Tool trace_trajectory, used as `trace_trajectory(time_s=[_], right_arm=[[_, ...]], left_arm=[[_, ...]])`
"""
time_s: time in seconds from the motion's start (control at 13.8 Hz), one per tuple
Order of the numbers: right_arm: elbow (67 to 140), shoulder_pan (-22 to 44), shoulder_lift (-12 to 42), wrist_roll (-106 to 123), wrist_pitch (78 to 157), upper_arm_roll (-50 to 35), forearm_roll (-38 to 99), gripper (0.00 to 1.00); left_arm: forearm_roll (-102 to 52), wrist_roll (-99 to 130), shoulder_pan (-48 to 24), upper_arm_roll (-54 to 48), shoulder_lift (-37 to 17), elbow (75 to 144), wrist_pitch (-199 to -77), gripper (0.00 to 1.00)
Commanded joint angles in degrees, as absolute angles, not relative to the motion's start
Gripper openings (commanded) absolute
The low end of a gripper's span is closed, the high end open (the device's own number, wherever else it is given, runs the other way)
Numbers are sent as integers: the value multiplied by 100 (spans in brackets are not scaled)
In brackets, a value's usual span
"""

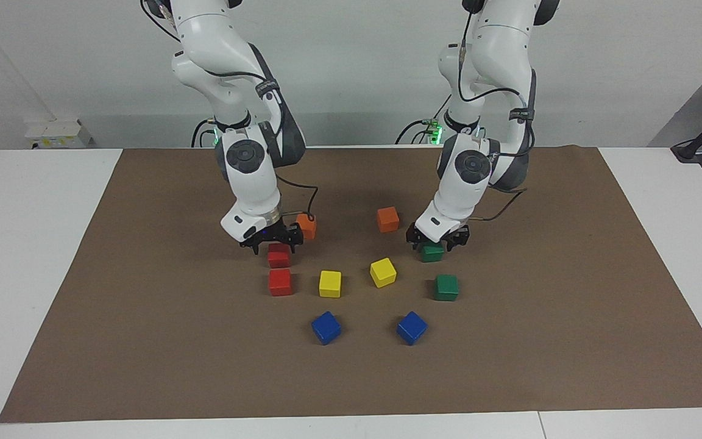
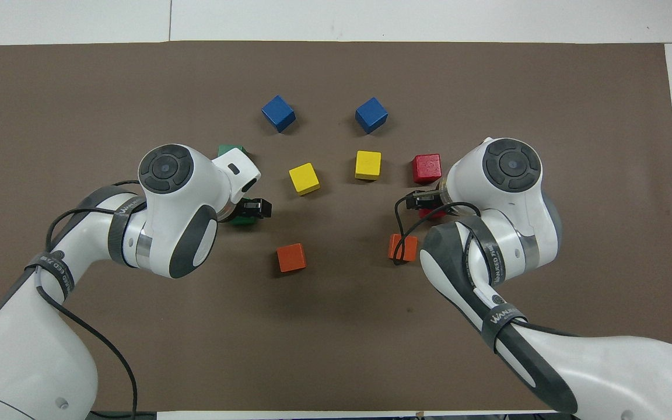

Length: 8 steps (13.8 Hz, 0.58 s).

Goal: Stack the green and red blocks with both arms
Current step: 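Grasp the green cube with the left gripper while the right gripper grasps red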

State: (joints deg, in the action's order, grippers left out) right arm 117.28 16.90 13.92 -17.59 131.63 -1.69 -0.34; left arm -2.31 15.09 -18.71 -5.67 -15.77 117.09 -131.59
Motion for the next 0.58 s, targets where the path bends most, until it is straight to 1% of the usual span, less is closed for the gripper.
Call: trace_trajectory(time_s=[0.0, 0.07, 0.15, 0.36, 0.44, 0.51], right_arm=[[12076, 1652, 1178, -1652, 13412, -193, -97, 100], [12085, 1652, 1178, -1661, 13421, -193, -97, 100], [12094, 1652, 1178, -1687, 13491, -193, -97, 100], [12094, 1644, 1292, -1757, 13824, -193, -88, 100], [12094, 1661, 1353, -1836, 13843, -202, -88, 92], [12094, 1670, 1371, -1863, 13834, -202, -88, 71]], left_arm=[[-290, 1835, -1986, -475, -1485, 11883, -13350, 63], [-281, 1863, -2065, -466, -1485, 11883, -13351, 13], [-168, 1863, -2065, -466, -1485, 11883, -13333, 0], [-70, 1890, -2031, -466, -1459, 11839, -13280, 0], [-70, 1872, -1987, -448, -1407, 11795, -13245, 0], [-70, 1820, -1838, -431, -1311, 11725, -13141, 0]])
